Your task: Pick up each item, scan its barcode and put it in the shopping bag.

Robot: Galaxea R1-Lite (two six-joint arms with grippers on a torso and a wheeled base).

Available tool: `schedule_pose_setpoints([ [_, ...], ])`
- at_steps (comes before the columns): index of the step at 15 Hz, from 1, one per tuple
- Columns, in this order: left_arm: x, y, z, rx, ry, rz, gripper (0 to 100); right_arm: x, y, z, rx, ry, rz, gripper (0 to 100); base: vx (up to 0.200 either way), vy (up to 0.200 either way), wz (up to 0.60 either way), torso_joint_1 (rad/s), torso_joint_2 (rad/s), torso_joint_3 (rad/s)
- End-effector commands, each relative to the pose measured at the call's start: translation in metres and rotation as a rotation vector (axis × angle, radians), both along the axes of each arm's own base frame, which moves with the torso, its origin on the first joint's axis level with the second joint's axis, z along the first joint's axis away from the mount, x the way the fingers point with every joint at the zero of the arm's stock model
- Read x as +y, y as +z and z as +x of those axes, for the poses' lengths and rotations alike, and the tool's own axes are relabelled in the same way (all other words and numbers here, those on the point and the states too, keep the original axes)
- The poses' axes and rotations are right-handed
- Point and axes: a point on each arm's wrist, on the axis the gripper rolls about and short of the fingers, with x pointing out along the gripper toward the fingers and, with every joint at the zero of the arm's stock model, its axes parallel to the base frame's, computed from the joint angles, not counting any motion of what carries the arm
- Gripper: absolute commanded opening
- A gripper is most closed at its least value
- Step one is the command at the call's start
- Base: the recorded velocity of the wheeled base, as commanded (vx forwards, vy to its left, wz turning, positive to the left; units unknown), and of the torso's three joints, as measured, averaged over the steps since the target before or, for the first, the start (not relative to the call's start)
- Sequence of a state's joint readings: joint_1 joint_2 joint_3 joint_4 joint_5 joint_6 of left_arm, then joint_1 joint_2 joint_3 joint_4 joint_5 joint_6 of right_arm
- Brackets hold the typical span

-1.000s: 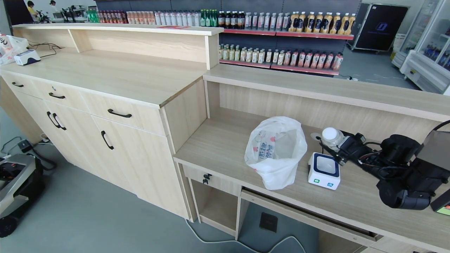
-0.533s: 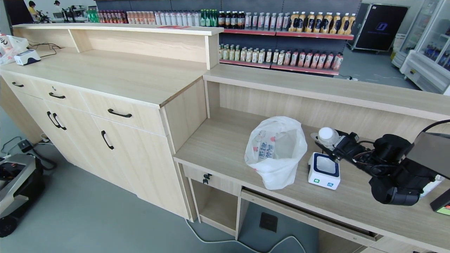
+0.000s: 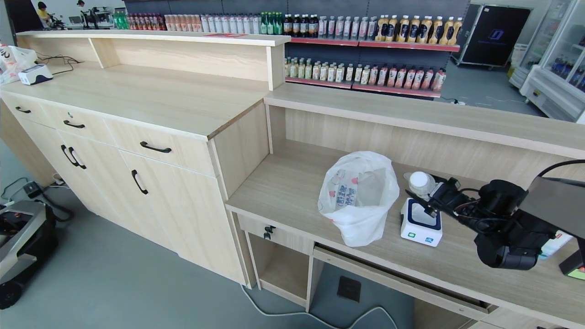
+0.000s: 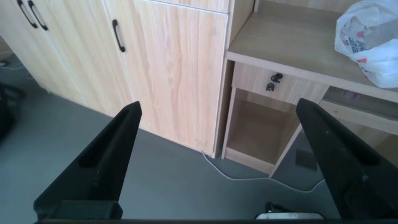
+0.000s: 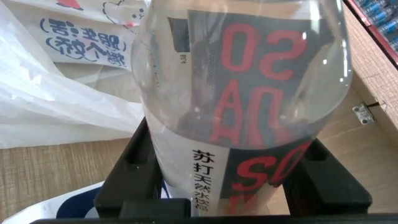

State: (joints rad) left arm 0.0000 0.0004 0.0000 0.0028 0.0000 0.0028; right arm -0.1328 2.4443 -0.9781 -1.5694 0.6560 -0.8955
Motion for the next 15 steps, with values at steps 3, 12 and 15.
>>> schedule_pose_setpoints([
  [3,0.000,0.000,0.000,0.000,0.000,-0.001,100,0.003,-0.002,0.003,-0.004,0.011,-0.001,0,0.000,0.000,0.00,0.000,0.00,0.000],
  [12,0.000,0.000,0.000,0.000,0.000,-0.001,100,0.014,-0.014,0.011,0.004,0.041,0.001,0,0.000,0.000,0.00,0.000,0.00,0.000],
  [15,0.000,0.000,0.000,0.000,0.000,-0.001,100,0.016,-0.017,0.012,0.005,0.046,0.000,0,0.000,0.000,0.00,0.000,0.00,0.000],
])
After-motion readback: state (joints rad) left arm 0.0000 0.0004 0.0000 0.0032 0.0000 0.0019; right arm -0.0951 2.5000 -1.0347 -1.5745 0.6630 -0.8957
